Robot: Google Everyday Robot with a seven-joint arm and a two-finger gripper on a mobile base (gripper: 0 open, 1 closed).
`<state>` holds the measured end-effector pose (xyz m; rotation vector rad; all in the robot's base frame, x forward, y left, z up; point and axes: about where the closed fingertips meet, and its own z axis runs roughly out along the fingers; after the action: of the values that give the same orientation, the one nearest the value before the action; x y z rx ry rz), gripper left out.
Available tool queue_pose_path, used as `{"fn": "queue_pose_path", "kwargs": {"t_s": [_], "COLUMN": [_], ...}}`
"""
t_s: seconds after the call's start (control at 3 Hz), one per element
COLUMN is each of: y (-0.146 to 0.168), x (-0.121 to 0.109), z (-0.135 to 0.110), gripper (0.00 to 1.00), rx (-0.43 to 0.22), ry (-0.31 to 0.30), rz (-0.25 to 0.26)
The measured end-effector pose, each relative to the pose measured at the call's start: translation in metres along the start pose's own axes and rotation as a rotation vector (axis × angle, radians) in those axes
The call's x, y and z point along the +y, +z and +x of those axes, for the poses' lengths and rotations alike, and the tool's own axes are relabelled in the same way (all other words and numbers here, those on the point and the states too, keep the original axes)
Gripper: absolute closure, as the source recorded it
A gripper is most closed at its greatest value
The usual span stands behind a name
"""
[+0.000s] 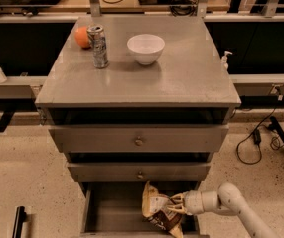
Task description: Place brown chip bag into bottom drawer
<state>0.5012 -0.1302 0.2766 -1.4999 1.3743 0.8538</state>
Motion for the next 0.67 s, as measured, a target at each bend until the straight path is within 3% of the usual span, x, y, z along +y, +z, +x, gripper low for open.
{"fn": "queue_pose_path", "kwargs": {"t_s": [0.33, 0.67], "y": [-0.019, -0.033], "x": [-0.001, -0.003], "z": [0.008, 0.003], "gripper": [1.00, 1.00], "rx": [0.020, 0.021], "ry": [-0.014, -0.075], "rz": [0.033, 0.031]}}
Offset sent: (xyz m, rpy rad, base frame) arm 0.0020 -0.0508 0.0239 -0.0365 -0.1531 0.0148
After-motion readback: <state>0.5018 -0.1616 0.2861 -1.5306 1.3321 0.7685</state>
